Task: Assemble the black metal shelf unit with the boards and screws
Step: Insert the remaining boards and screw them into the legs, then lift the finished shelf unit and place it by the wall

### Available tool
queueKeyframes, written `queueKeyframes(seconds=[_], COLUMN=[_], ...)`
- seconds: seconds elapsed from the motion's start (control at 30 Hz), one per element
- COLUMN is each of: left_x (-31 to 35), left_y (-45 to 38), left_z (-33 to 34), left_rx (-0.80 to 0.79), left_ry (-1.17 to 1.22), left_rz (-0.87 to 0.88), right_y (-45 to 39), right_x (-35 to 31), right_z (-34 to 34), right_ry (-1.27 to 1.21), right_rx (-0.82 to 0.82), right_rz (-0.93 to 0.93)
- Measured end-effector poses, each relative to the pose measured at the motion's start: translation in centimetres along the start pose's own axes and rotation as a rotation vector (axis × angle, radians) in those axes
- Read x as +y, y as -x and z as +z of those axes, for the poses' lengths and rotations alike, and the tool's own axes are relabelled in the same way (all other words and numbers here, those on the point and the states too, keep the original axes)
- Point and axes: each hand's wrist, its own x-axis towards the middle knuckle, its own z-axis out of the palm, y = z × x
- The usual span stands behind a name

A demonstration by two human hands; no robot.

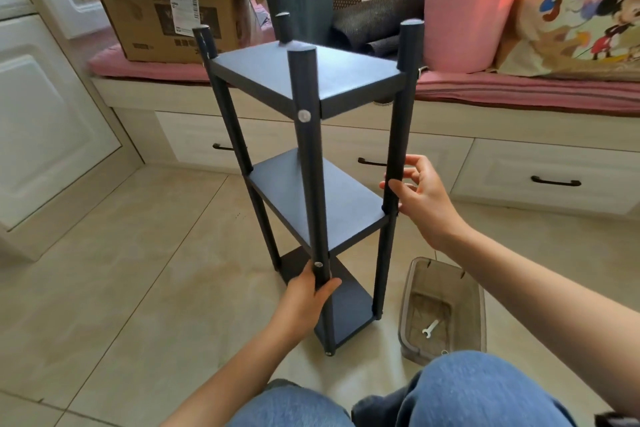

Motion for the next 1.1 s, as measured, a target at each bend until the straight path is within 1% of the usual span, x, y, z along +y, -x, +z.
queueKeyframes(seconds=[0.2,0.47,0.53,0.63,0.67,0.77,0.83,0.9,0.97,1.1], left_x=[-0.1,0.4,0.9,2.3,3.1,6.6,9.7,12.9,15.5,19.3], left_y=[0.0,0.2,0.5,1.0,1.2,1.0,0.1,-1.1,-2.6,-5.7], left_z=[0.4,-0.3,-1.2,-3.4,-4.3,-7.0,-8.6,-10.0,-11.0,-11.9], left_rx=[-0.093,-0.108,-0.093,-0.023,0.006,0.105,0.154,0.155,0.138,0.062], left_ry=[-0.054,-0.086,-0.128,-0.232,-0.218,-0.008,0.202,0.467,0.715,1.048], left_rz=[-0.015,-0.01,0.012,0.062,0.076,0.08,0.033,0.011,0.034,0.111], right_y=[0.7,0.4,-0.2,-1.2,-1.6,-2.7,-3.6,-4.5,-5.6,-8.3], right_x=[0.9,1.4,1.4,1.1,0.9,0.6,0.6,0.7,0.8,1.3], right_z=[-1.4,-2.0,-2.0,-2.0,-2.0,-2.0,-2.1,-2.1,-2.0,-2.0], right_ry=[0.055,0.21,0.256,0.309,0.327,0.347,0.343,0.338,0.35,0.354], right_rx=[-0.041,-0.061,-0.068,-0.04,-0.024,0.02,0.031,0.034,0.035,0.033], right_rz=[0.037,-0.001,0.0,0.017,0.021,0.037,0.056,0.065,0.073,0.076])
